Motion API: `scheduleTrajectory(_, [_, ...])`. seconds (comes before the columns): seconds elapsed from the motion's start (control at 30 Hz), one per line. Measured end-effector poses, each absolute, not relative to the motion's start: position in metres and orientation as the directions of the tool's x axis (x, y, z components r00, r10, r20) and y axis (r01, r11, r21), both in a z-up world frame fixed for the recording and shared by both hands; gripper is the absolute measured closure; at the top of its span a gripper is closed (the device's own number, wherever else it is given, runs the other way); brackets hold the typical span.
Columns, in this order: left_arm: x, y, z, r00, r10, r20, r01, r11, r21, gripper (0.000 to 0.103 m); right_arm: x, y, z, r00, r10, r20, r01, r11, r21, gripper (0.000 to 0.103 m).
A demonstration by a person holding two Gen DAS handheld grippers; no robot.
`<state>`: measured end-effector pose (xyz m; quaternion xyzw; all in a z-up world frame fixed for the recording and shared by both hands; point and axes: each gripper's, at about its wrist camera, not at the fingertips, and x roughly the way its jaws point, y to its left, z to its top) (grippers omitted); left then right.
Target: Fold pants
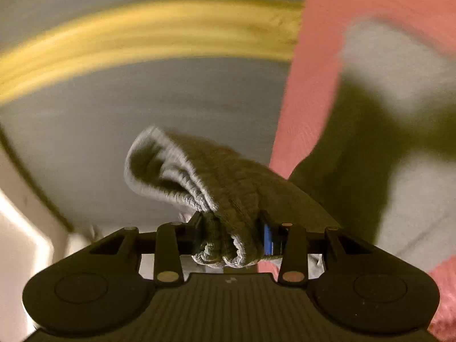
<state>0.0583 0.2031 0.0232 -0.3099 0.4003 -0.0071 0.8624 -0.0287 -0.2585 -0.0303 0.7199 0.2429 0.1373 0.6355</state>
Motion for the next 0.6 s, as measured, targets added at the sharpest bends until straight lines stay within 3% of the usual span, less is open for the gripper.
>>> scheduleTrajectory(0.13, [0.061, 0.171, 0.036, 0.667, -0.311, -0.678, -0.126, 0.849, -0.513, 0.026, -0.057, -0.295, -0.077, 0.832, 0.438, -0.340, 0.412, -0.077, 0.908, 0.059])
scheduleTrajectory(0.23, [0.064, 0.145, 0.043, 0.650, -0.337, -0.681, -0.054, 0.874, -0.484, 0.026, -0.062, -0.309, -0.099, 0.747, 0.384, -0.542, 0.540, 0.124, 0.833, 0.040])
scheduleTrajectory(0.33, [0.070, 0.115, 0.045, 0.621, -0.363, -0.695, 0.013, 0.891, -0.454, 0.025, -0.064, -0.307, -0.114, 0.792, 0.429, -0.434, 0.454, 0.060, 0.889, 0.024])
scheduleTrajectory(0.4, [0.077, 0.092, 0.044, 0.596, -0.365, -0.715, 0.053, 0.906, -0.419, 0.025, -0.056, -0.303, -0.105, 0.785, 0.448, -0.428, 0.407, 0.148, 0.901, 0.015])
scheduleTrajectory(0.47, [0.085, 0.070, 0.040, 0.572, -0.373, -0.730, 0.108, 0.917, -0.384, 0.025, -0.040, -0.290, -0.092, 0.747, 0.463, -0.477, 0.381, 0.290, 0.878, 0.014])
scheduleTrajectory(0.5, [0.090, 0.057, 0.039, 0.561, -0.364, -0.744, 0.129, 0.926, -0.355, 0.025, -0.036, -0.281, -0.088, 0.729, 0.465, -0.503, 0.363, 0.359, 0.860, 0.020])
scheduleTrajectory(0.53, [0.092, 0.046, 0.038, 0.557, -0.346, -0.755, 0.137, 0.935, -0.327, 0.025, -0.031, -0.271, -0.084, 0.712, 0.453, -0.536, 0.356, 0.425, 0.832, 0.042])
scheduleTrajectory(0.57, [0.094, 0.035, 0.038, 0.556, -0.330, -0.763, 0.144, 0.942, -0.302, 0.025, -0.028, -0.264, -0.080, 0.693, 0.424, -0.583, 0.359, 0.498, 0.789, 0.058])
scheduleTrajectory(0.6, [0.095, 0.024, 0.038, 0.557, -0.311, -0.770, 0.154, 0.950, -0.272, 0.025, -0.030, -0.257, -0.079, 0.680, 0.404, -0.612, 0.360, 0.543, 0.759, 0.058])
